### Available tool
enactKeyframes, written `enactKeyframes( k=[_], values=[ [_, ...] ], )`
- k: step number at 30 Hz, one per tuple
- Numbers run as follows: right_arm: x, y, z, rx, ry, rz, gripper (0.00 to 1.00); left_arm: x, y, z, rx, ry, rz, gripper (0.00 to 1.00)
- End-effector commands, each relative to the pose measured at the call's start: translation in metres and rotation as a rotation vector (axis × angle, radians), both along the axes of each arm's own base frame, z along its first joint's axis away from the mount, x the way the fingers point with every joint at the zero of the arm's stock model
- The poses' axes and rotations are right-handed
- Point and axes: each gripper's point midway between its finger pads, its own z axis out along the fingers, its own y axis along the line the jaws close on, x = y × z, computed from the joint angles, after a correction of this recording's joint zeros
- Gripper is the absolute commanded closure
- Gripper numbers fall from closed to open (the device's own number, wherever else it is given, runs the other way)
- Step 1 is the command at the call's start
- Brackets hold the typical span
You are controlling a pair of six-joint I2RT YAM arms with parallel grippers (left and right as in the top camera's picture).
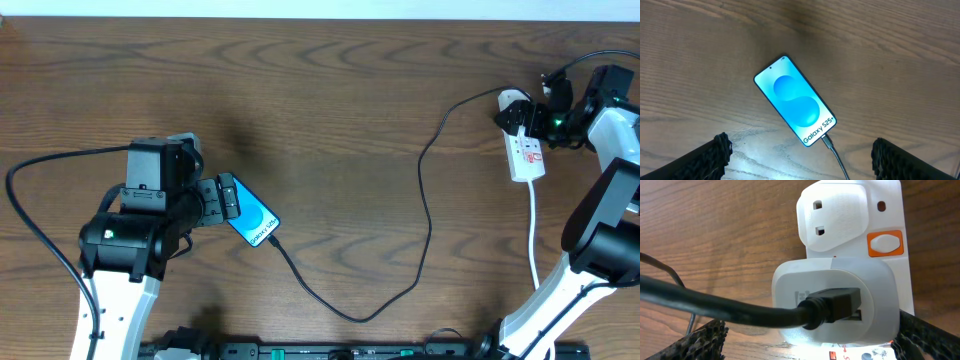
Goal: Plug charger to phone and switch on socket
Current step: 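Press the orange switch down with the right gripper fingertips, then lift the right gripper up and away from the power strip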
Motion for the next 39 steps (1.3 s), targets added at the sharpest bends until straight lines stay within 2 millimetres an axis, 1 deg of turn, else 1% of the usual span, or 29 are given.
enactKeyframes(
  k=[1,9,22,24,27,29,30,32,33,35,36,37,38,39],
  values=[
    [-0.007,0.051,0.001,0.204,0.010,0.082,0.01,0.003,0.001,0.007,0.016,-0.020,-0.008,0.09],
    [-0.018,0.055,-0.001,0.229,0.065,0.077,0.01,0.003,0.001,0.007,0.016,-0.020,-0.008,0.08],
    [-0.019,0.056,-0.001,0.232,0.066,0.077,0.01,0.003,0.001,0.007,0.016,-0.020,-0.008,0.09],
    [-0.019,0.057,0.001,0.242,0.063,0.080,0.01,0.003,0.001,0.007,0.016,-0.020,-0.008,0.09],
    [-0.019,0.051,0.004,0.218,0.092,0.046,0.01,0.003,0.001,0.007,0.016,-0.020,-0.008,0.09],
    [-0.019,0.037,0.006,0.156,0.139,-0.036,0.01,0.003,0.001,0.007,0.016,-0.020,-0.008,0.09],
    [-0.020,0.031,0.010,0.127,0.150,-0.061,0.01,0.003,0.001,0.007,0.016,-0.020,-0.008,0.08],
    [-0.023,0.019,0.023,0.051,0.163,-0.106,0.01,0.003,0.001,0.007,0.016,-0.020,-0.008,0.09],
    [-0.025,0.013,0.033,0.007,0.156,-0.122,0.01,0.003,0.001,0.007,0.016,-0.020,-0.008,0.08],
    [-0.029,0.002,0.047,-0.056,0.151,-0.170,0.01,0.003,0.001,0.007,0.016,-0.020,-0.008,0.08],
    [-0.034,-0.007,0.064,-0.111,0.136,-0.215,0.01,0.003,0.001,0.007,0.016,-0.020,-0.008,0.08],
    [-0.035,-0.010,0.073,-0.133,0.125,-0.232,0.01,0.003,0.001,0.007,0.016,-0.020,-0.008,0.08],
    [-0.038,-0.013,0.087,-0.156,0.104,-0.255,0.01,0.003,0.001,0.007,0.016,-0.020,-0.008,0.09],
    [-0.042,-0.016,0.107,-0.176,0.071,-0.285,0.01,0.003,0.001,0.007,0.016,-0.020,-0.008,0.09]
  ],
)
